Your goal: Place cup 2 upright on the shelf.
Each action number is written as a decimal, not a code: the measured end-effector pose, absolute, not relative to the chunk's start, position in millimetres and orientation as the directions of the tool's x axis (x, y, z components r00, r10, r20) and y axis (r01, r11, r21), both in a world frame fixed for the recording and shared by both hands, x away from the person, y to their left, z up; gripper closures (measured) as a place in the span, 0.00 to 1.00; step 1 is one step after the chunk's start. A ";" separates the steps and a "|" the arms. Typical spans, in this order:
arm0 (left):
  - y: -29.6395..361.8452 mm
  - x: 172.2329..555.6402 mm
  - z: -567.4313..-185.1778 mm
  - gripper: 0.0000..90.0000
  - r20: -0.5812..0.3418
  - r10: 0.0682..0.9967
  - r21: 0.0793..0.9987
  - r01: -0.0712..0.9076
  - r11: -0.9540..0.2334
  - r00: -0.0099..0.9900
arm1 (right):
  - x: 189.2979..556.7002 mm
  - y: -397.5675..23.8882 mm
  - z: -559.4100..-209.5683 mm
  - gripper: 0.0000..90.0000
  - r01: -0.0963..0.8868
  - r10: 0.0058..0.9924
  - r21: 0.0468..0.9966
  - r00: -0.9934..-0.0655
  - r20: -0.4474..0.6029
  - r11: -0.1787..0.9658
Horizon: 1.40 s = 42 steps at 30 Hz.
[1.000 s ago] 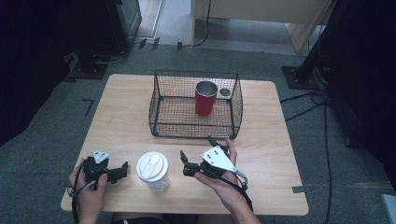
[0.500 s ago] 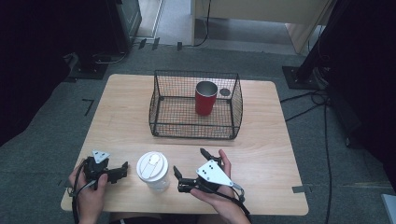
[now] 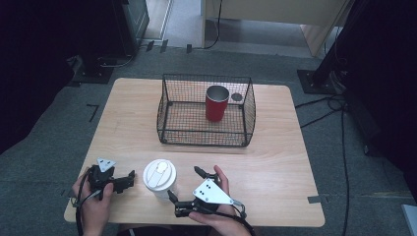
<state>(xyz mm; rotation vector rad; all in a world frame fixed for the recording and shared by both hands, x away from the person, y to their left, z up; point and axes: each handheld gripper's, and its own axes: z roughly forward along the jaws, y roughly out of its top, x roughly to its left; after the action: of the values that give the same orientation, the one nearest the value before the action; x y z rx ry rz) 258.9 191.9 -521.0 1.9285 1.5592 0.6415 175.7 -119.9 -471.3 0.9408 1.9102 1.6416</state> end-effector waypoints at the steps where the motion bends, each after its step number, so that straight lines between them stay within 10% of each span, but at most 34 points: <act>1: 191.9 258.9 -521.0 0.00 0.013 0.979 0.693 0.704 -0.156 0.204 | 175.5 -118.6 -471.7 0.00 0.204 0.737 0.977 -0.670 0.094 0.060; 42: 191.9 258.9 -521.0 0.00 0.013 0.979 0.693 0.704 -0.156 0.204 | 194.9 -64.7 -476.7 0.18 0.181 0.699 0.982 -0.709 0.094 0.052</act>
<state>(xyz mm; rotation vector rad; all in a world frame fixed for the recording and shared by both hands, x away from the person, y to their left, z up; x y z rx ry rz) 258.9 191.9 -521.0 1.9283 1.5592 0.6417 194.9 -64.7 -476.7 0.8812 1.9265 1.6971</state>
